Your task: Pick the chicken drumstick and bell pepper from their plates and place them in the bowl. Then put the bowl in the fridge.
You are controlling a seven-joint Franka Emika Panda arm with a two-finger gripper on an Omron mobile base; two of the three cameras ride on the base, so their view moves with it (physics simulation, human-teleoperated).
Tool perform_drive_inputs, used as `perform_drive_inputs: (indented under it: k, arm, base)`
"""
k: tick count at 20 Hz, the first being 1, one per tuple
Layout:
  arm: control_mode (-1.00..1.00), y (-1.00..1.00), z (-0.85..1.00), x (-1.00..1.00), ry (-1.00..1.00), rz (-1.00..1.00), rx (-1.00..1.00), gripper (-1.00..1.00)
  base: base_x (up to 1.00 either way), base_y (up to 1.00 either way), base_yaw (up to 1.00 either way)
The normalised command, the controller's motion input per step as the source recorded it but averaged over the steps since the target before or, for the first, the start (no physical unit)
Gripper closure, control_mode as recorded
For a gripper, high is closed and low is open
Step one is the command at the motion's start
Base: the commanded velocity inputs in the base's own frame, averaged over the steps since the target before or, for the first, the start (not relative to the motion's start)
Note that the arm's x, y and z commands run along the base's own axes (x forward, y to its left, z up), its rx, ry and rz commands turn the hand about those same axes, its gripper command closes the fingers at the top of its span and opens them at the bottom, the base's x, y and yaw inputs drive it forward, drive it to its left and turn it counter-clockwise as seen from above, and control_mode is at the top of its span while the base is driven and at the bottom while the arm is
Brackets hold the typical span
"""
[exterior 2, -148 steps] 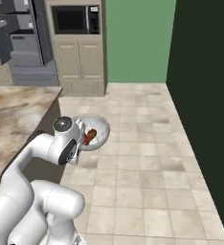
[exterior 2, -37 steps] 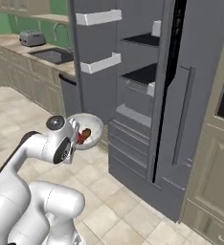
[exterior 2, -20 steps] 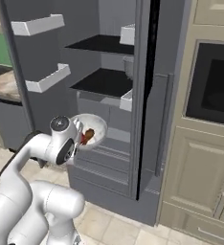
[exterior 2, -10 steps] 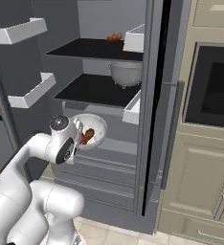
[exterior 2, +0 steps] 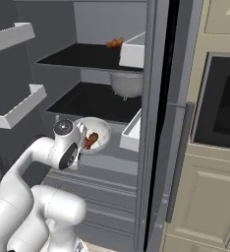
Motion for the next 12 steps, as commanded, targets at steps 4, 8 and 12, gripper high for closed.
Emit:
perform_drive_inputs:
  k: [4, 8, 12]
  arm:
    - [1.00, 0.00, 0.00, 0.00, 0.00, 0.00, 0.00, 1.00]
    - [1.00, 0.00, 0.00, 0.00, 0.00, 0.00, 0.00, 1.00]
    - [1.00, 0.00, 0.00, 0.00, 0.00, 0.00, 0.00, 1.00]
  base:
    - [0.44, 0.00, 0.00]
    - [0.23, 0.03, 0.00]
    - [0.28, 0.07, -0.04]
